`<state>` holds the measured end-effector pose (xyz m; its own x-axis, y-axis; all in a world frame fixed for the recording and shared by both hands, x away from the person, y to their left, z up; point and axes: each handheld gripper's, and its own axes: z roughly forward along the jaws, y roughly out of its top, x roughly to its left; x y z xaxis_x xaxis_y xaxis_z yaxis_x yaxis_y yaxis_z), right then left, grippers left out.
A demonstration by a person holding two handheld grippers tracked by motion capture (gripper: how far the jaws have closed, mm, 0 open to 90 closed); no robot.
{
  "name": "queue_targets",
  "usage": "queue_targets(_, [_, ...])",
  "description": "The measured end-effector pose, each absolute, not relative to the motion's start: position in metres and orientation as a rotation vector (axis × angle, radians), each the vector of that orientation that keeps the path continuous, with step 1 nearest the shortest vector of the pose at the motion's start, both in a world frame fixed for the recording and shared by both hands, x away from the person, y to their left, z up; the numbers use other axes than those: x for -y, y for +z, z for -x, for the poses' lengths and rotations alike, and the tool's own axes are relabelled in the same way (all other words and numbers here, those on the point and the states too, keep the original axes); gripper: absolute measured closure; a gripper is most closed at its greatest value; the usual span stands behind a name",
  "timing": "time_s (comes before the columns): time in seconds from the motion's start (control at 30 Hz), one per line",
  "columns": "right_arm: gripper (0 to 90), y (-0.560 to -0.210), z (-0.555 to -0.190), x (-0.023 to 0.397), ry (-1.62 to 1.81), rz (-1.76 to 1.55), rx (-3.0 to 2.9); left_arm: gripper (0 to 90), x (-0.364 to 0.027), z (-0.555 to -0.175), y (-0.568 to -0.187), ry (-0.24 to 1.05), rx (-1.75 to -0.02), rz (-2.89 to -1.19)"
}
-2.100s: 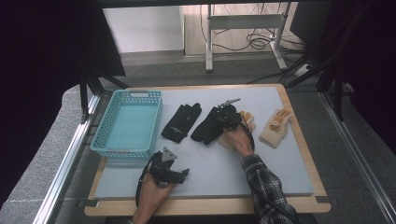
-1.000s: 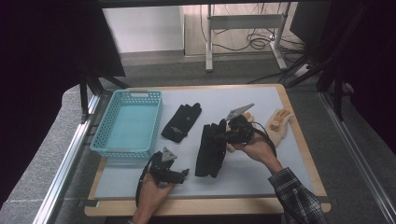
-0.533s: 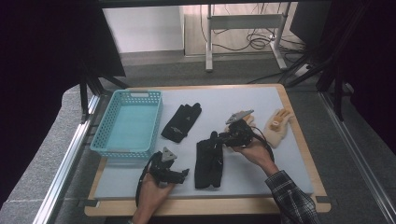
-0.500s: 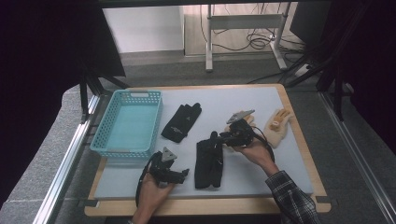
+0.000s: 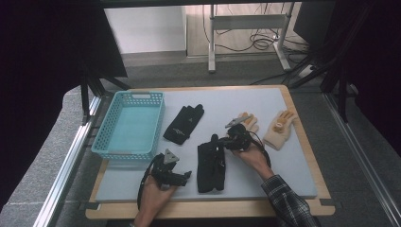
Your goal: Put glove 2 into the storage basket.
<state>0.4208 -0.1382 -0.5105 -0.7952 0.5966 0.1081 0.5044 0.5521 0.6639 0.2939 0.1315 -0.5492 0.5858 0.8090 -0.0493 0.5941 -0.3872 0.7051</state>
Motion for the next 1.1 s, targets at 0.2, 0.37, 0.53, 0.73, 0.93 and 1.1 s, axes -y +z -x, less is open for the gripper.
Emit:
queue_targets(0.2, [75.6,-0.51,-0.421,0.128,1.11,-0.918,-2.638,7.3,-0.132,-0.294,-0.549,0.398,-1.108,-2.12])
queue_targets(0.37, [61.6,-0.503,-0.433,0.115,1.145,-0.946,-2.591,7.3,-0.132,-0.294,-0.549,0.398,-1.109,-2.123])
queue_targets(0.53, [52.6,-0.501,-0.447,0.093,1.138,-0.963,-2.559,7.2,-0.132,-0.294,-0.549,0.397,-1.11,-2.122])
queue_targets(0.73, [44.6,-0.501,-0.466,0.065,1.128,-0.981,-2.523,7.3,-0.132,-0.294,-0.549,0.398,-1.106,-2.121])
queue_targets(0.93, [52.3,-0.508,-0.483,0.038,1.117,-0.992,-2.534,7.2,-0.132,-0.294,-0.549,0.398,-1.107,-2.121])
queue_targets(1.1, [49.1,-0.514,-0.493,0.017,1.137,-0.99,-2.529,7.2,-0.132,-0.294,-0.549,0.396,-1.11,-2.119])
